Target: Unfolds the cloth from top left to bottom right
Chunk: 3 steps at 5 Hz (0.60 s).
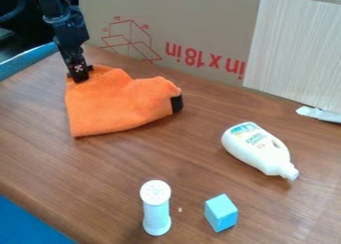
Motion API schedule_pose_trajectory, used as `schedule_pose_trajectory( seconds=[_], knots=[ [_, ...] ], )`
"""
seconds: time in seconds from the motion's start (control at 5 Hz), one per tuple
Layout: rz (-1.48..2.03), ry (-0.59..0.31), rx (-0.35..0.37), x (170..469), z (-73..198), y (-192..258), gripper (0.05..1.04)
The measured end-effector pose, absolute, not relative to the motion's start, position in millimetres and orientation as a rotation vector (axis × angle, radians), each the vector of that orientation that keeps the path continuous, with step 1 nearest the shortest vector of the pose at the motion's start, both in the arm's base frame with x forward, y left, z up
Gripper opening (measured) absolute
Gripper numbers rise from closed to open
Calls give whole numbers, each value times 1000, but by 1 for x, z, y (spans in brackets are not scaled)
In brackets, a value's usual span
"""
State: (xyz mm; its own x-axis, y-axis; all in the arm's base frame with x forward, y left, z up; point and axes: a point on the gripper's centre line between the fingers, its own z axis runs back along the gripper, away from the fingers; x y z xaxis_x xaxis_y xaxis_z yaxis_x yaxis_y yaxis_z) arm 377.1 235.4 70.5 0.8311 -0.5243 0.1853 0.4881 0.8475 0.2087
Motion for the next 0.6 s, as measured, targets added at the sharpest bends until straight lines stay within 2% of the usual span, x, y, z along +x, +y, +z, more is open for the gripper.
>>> schedule_pose_trajectory(
  seconds=[0.2,0.4,0.6],
  knots=[
    [-545,-225,162,377,66,235,1001],
    [-550,-216,176,380,64,235,949],
    [-554,-218,185,380,60,233,743]
  ],
)
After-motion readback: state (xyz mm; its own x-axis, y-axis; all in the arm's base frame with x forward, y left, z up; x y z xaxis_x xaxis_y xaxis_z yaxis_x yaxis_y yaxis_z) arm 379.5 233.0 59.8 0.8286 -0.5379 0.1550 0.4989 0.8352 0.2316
